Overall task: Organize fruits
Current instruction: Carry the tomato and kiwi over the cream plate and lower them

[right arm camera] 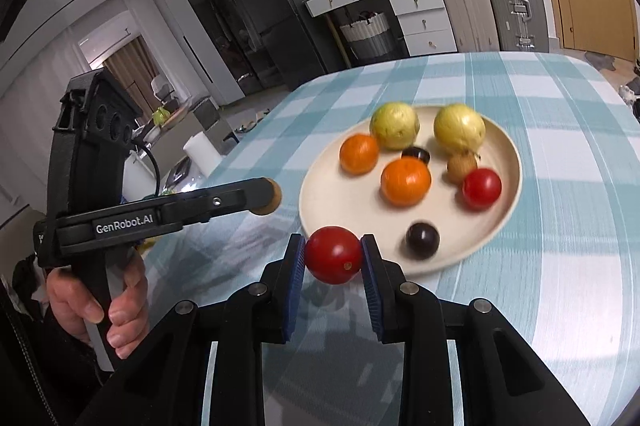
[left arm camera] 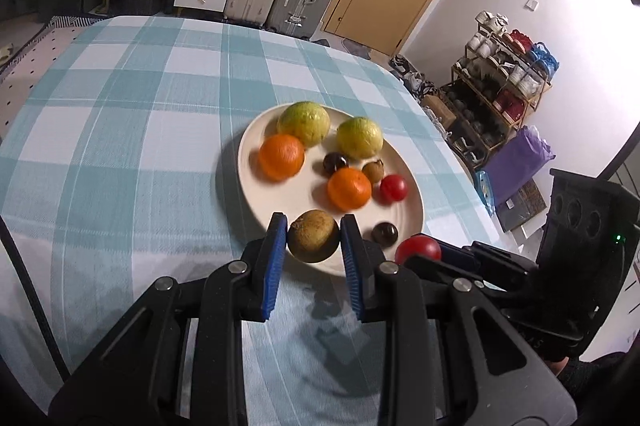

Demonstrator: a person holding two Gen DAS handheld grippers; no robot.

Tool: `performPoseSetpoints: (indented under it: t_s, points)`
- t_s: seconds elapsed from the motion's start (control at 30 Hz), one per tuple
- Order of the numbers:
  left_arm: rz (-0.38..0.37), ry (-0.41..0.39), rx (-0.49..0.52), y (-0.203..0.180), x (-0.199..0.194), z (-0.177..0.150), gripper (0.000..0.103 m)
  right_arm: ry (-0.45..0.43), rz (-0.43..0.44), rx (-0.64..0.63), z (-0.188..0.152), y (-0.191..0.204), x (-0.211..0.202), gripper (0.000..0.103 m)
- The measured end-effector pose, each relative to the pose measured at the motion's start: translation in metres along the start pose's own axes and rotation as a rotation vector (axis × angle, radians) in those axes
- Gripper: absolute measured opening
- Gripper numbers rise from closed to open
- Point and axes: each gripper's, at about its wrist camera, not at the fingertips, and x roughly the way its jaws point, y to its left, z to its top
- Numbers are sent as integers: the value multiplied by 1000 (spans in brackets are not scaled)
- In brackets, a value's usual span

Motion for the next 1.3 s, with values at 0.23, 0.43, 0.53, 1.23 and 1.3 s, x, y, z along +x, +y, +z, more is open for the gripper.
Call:
performPoseSetpoints:
  t_s: [0.23, 0.43, 0.53, 1.23, 1.3]
  points:
    - [-1, 22, -24, 9, 28, 12, 24, -17, -2, 4, 25, -11, 15, 28]
    - [-18, 34, -42, 16, 46, 21, 25, -15, 5, 29, 44, -21, 33, 28]
    - [-23, 37, -46, 18, 52, 24, 25, -11, 6, 30, 50, -23, 40, 28]
    - [-63, 13, -98, 26, 55, 34, 40, -54, -29, 23, 69, -29, 49, 52]
    - [-56, 6, -94, 24, 51, 34, 40, -65, -36, 29, 69, -30, 43, 53]
